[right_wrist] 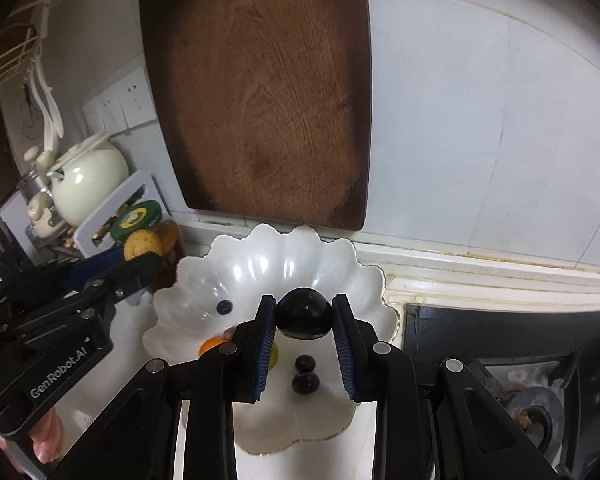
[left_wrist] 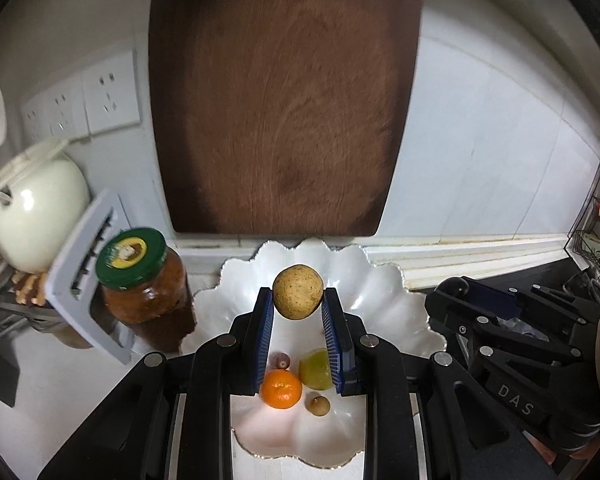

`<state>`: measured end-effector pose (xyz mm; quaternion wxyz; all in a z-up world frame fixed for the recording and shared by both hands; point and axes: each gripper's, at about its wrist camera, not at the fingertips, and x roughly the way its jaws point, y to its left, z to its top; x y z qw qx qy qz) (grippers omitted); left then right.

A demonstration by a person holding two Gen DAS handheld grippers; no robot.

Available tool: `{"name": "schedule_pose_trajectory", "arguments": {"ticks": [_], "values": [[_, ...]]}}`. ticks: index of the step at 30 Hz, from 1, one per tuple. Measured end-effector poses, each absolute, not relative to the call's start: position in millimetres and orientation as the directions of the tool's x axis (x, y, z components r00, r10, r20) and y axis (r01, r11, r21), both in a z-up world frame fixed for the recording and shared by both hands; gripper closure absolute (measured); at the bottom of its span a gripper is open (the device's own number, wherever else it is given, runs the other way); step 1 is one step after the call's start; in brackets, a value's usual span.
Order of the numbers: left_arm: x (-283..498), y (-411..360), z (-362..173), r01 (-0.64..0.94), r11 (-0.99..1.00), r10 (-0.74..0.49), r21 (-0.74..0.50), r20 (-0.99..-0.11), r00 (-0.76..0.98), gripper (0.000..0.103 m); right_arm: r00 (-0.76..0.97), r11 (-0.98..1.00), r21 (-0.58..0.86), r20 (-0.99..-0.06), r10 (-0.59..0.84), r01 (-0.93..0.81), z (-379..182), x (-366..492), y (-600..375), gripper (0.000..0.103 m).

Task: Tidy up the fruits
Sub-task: 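Lower into the bowl and open the left tool while the right tool opens too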

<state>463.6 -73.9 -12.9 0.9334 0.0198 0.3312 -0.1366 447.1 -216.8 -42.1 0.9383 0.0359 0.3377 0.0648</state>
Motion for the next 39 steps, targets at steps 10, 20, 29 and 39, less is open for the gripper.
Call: {"name": "schedule_pose_trajectory", "arguments": {"ticks": [10,20,29,39], "values": [[506,-81,-39,0.265,0.964,-0.212,-0.038,-0.710,0.672,0.078,0.700,0.989,0.113,-0.699,0.146,-0.094,-63,488,-219,0.073],[533,-88,-64,0.257,0.966,-0.165,0.002,-0.761,0.627,0.078,0.657,0.993,0.088,-0.744,0.121,-0.084,-84,511,-219,0.073],[546,-93,-78,0.254,0.967,-0.167,-0.017,-0.795,0.583,0.077,0.626,0.995,0.075,-0.773,0.104,-0.072,-96,524,-220,0.073],[546,-94,-82,0.245,0.969,-0.139,0.012,-0.796,0.588,0.059,0.590,0.997,0.062,-0.804,0.073,-0.039,-104,529,-225,0.064]]}}
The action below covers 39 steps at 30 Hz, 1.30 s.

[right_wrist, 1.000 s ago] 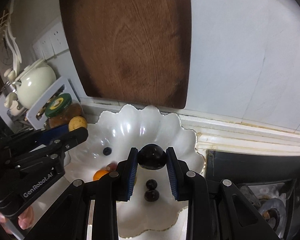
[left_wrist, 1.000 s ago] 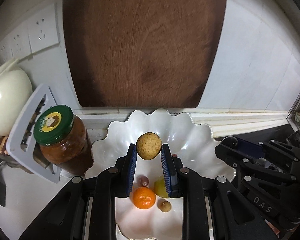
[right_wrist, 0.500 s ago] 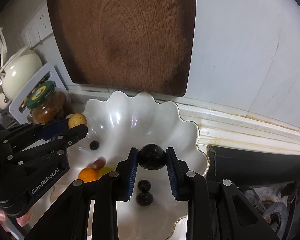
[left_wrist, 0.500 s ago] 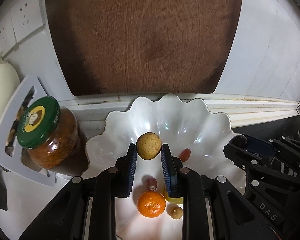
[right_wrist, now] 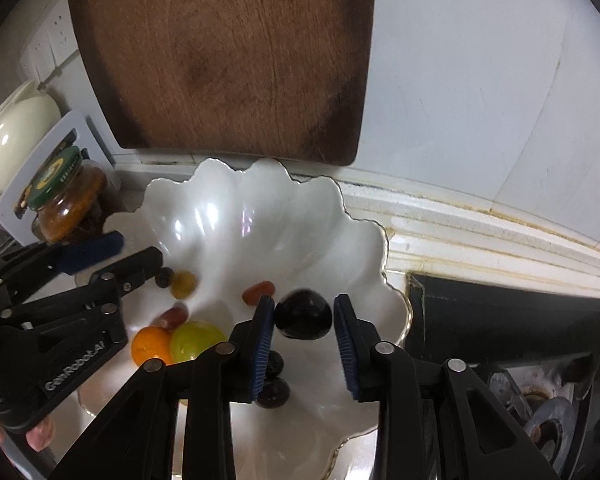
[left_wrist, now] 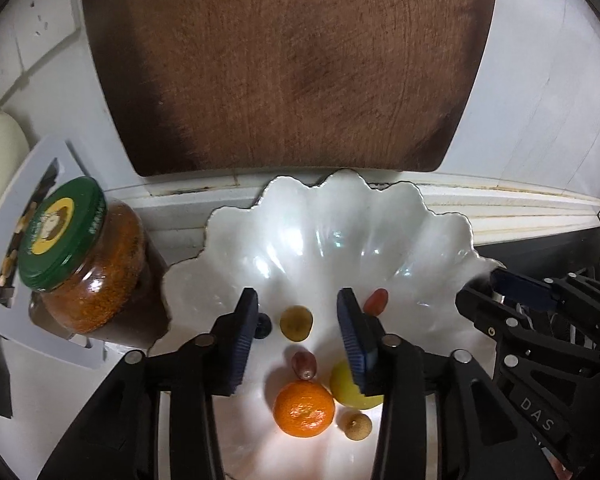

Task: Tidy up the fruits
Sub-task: 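Withdraw both open tools up and away from the bowl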

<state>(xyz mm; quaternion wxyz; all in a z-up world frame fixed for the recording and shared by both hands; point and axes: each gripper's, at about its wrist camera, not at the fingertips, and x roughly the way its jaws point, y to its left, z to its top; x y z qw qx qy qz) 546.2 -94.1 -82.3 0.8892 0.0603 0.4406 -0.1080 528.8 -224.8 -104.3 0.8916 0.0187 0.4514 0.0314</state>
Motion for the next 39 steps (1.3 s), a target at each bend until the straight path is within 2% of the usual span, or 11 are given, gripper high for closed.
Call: {"name": "schedule_pose_trajectory", "arguments": {"ticks": [5,6,8,13,15,19,29,39], "values": [[536,-89,-75,0.239,0.970,-0.123,0.035,-0.780,0.614,0.046,0.602,0.998,0.068,-0.796,0.064,-0.016,-102,520,-226,0.062],[533,-88,-72,0.235,0.971,-0.115,0.045,-0.773,0.624,0.042,0.607,0.998,0.066,-0.792,0.061,-0.015,-100,518,-226,0.058],[525,-85,-66,0.221,0.973,-0.091,0.071,-0.759,0.645,0.040,0.620,0.998,0.059,-0.783,0.050,-0.005,-97,512,-225,0.053],[500,-73,-47,0.189,0.978,-0.070,0.088,-0.715,0.695,0.030,0.669,0.998,0.063,-0.742,0.043,0.006,-81,484,-223,0.051],[488,-69,-39,0.176,0.980,-0.062,0.092,-0.698,0.714,0.029,0.697,0.998,0.060,-0.716,0.035,0.012,-73,468,-223,0.041],[455,-60,-19,0.154,0.984,-0.063,0.084,-0.650,0.757,0.021,0.748,0.998,0.052,-0.664,0.016,0.025,-54,434,-225,0.035],[355,-59,20,0.115,0.987,-0.043,0.110,-0.509,0.860,0.011,0.861,0.998,0.026,-0.509,-0.029,0.049,-8,337,-230,0.021],[259,-59,41,0.094,0.992,-0.051,0.082,-0.420,0.906,0.008,0.907,0.999,0.006,-0.421,-0.027,0.033,10,243,-231,0.020]]}}
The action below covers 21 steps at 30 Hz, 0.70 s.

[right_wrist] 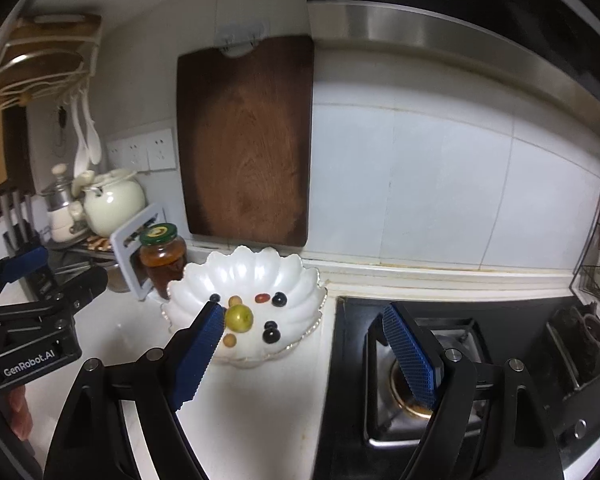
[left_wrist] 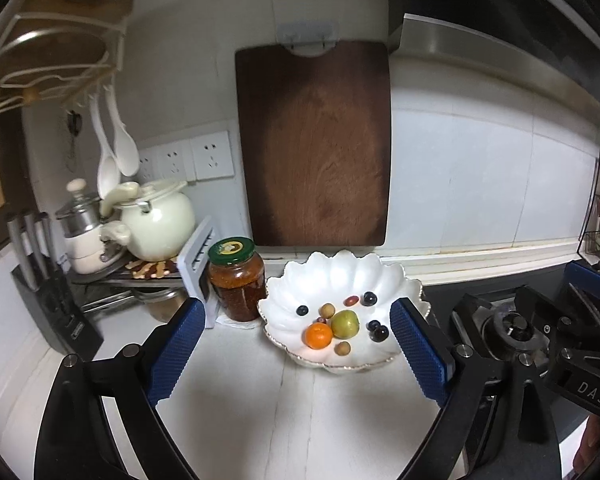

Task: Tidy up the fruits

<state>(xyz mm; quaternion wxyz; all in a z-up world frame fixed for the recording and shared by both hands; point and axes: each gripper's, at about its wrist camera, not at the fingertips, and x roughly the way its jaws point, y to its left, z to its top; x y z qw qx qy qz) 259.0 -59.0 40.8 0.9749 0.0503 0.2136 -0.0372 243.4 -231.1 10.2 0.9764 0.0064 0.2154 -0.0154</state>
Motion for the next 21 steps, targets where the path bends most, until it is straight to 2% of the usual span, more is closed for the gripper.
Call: {"name": "schedule_pose_trajectory", "arguments": {"ticks": [12,21], "values": [[158,-61,40,0.100,0.992,-0.065,0.071,-0.384,0.921,0.005,0.938,0.999,-0.020,-0.343,-0.051,0.047,10,143,-230,0.015],[98,-55,36,0.106,0.992,-0.073,0.070,-0.371,0.926,0.004,0.941,0.999,-0.009,-0.335,-0.046,0.045,0,86,-227,0.012]]}}
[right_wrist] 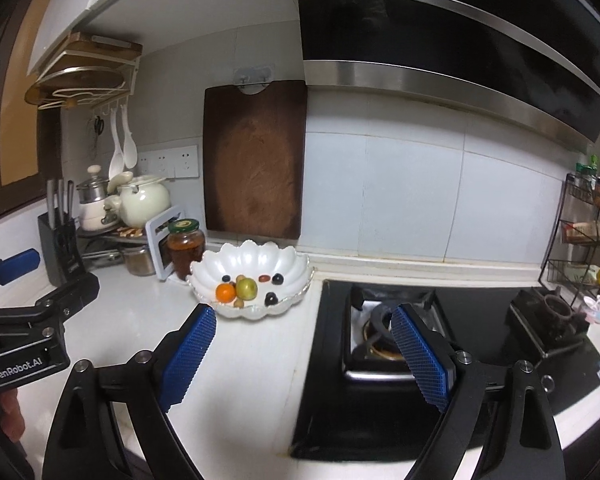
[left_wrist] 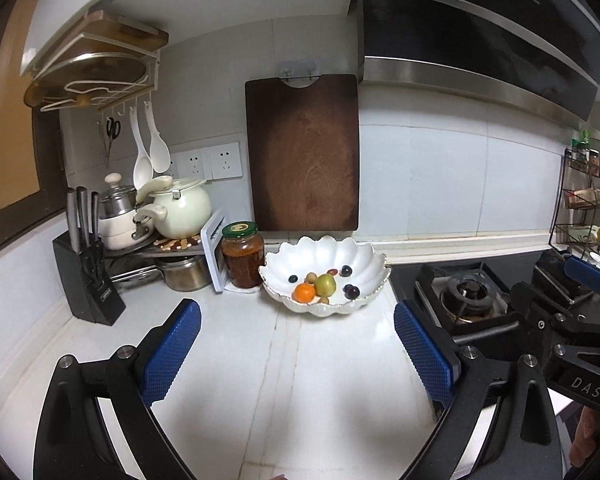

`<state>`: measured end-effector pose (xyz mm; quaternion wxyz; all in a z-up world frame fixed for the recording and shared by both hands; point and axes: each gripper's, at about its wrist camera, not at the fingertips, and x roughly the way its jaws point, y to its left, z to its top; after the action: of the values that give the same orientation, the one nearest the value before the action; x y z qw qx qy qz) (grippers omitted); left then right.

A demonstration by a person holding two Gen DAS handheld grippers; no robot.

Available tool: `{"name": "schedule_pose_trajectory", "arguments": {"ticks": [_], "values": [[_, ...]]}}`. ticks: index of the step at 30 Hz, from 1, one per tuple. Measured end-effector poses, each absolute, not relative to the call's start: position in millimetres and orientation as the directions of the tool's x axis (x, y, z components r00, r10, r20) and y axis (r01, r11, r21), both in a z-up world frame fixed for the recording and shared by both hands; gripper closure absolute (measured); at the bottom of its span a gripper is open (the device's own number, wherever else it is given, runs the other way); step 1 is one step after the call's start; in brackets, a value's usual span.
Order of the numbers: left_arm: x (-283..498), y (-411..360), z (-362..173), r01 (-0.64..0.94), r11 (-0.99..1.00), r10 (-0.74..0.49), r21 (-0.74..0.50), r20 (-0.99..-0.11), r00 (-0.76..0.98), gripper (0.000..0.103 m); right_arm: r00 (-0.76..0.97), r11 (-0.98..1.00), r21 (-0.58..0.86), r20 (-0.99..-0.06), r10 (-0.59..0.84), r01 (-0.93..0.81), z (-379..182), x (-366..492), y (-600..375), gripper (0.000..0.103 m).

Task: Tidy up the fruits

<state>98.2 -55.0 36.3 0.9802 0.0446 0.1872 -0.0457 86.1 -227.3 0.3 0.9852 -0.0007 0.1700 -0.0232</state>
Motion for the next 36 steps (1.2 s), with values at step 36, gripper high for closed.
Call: {"name": "schedule_pose_trajectory", "arguments": {"ticks": [36], "values": [[8,-48,31,0.108,0.991,-0.076,0.076,-0.349,0.934,0.000,0.940,0.998,0.017,-0.335,-0.057,0.066,-16,-5,-223,0.012]]}}
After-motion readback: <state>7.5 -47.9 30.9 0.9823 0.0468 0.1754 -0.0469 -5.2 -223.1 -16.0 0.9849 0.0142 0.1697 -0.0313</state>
